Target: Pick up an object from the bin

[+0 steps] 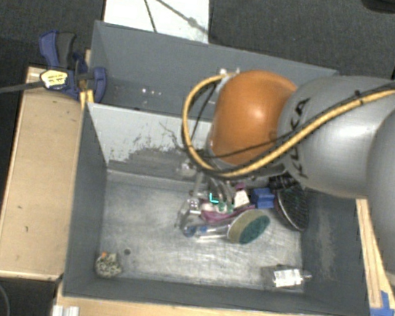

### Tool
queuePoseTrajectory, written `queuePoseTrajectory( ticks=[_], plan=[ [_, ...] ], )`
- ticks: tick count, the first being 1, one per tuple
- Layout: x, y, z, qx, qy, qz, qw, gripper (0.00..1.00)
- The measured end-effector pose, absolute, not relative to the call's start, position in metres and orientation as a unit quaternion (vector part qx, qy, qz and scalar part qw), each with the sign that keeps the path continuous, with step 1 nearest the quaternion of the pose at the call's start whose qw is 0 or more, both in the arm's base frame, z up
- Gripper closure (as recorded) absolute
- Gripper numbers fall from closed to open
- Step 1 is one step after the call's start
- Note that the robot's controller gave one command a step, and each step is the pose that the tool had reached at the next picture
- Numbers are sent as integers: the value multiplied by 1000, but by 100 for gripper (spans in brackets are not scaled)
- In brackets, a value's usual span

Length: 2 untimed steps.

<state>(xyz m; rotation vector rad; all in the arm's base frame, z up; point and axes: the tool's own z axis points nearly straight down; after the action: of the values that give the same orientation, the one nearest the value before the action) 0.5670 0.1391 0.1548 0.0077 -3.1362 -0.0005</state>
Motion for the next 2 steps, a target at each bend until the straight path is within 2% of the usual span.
queuePoseTrajectory(
  ticks=[1, 2],
  plan=[
    [569, 56, 74, 13, -1000, -1, -2, 0],
    [570, 60, 78, 14, -1000, -1, -4, 100]
  ],
)
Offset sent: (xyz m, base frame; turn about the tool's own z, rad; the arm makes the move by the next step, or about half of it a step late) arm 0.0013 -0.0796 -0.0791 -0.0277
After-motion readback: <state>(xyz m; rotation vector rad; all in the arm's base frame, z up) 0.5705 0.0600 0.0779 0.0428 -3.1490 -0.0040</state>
